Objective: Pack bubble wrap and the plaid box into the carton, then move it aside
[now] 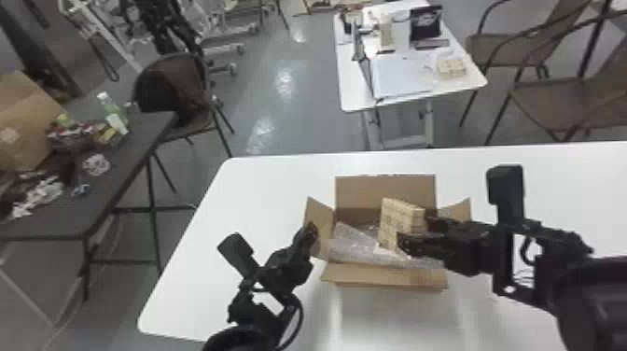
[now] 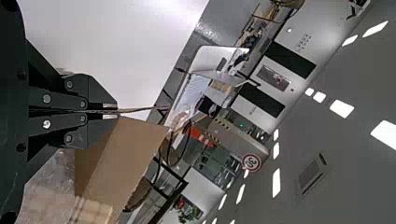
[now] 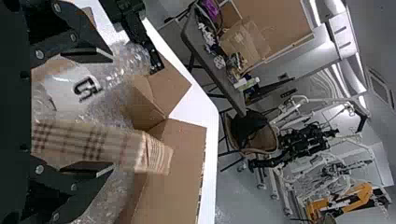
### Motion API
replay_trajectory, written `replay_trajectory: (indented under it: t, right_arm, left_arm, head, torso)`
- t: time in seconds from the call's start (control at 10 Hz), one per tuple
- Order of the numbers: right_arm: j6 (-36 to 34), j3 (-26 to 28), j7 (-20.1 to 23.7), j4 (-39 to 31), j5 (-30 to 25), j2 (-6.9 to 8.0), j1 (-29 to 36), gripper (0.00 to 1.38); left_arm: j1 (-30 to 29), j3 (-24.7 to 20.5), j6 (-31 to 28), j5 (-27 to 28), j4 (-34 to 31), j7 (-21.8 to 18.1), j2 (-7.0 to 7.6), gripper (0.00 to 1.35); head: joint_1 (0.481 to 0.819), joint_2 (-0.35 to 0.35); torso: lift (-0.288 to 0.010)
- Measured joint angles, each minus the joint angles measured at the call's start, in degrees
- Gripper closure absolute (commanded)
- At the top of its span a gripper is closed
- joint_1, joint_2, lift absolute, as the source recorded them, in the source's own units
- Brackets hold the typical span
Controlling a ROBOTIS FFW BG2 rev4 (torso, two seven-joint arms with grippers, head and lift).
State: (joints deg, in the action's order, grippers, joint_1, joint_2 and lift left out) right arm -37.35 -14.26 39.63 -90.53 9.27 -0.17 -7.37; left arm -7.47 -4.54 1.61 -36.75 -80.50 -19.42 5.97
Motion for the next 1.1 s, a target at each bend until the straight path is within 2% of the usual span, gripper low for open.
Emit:
replay_trajectory:
  t: [0.2, 0.4, 0.5, 0.7, 0.9, 1.1]
  right_arm:
    - [1.4, 0.4, 0.0, -1.3, 1.0, 0.08, 0.5, 0.10]
    - [6.6, 2.2, 0.0, -3.3, 2.7, 0.17, 1.9, 0.10]
    - [9.4, 4.6, -0.1, -5.1, 2.0, 0.18, 3.6, 0.10]
    - [15.8, 11.4, -2.4, -8.7, -2.3, 0.17, 9.9, 0.10]
    - [26.9, 18.7, -3.3, -8.2, -5.0, 0.18, 17.5, 0.10]
    - [41.2, 25.1, -3.8, -3.1, -5.4, 0.17, 23.7, 0.10]
  left_arm:
    - [-0.1, -0.3, 0.1, -0.2, 0.0, 0.0, 0.00, 1.21]
    - [0.0, -0.4, 0.1, -0.2, 0.0, 0.0, 0.00, 1.21]
    - [0.0, -0.4, 0.0, -0.1, 0.0, 0.0, 0.00, 1.21]
    - [-0.3, -1.0, 0.2, -0.1, 0.0, 0.0, 0.02, 1.21]
    - [-0.8, -1.7, 0.6, -0.2, 0.0, 0.0, 0.06, 1.21]
    - [-1.8, -2.0, 1.2, -0.7, 0.0, 0.0, 0.09, 1.21]
  head:
    - [0.695, 0.326]
    - [0.695, 0.314]
    - [0.695, 0.305]
    - [0.695, 0.234]
    - [0.695, 0.160]
    - [0.695, 0.102]
  torso:
    - [-0.027]
    - [-0.027]
    - [-0.027]
    - [-0.027]
    - [-0.027]
    - [-0.027]
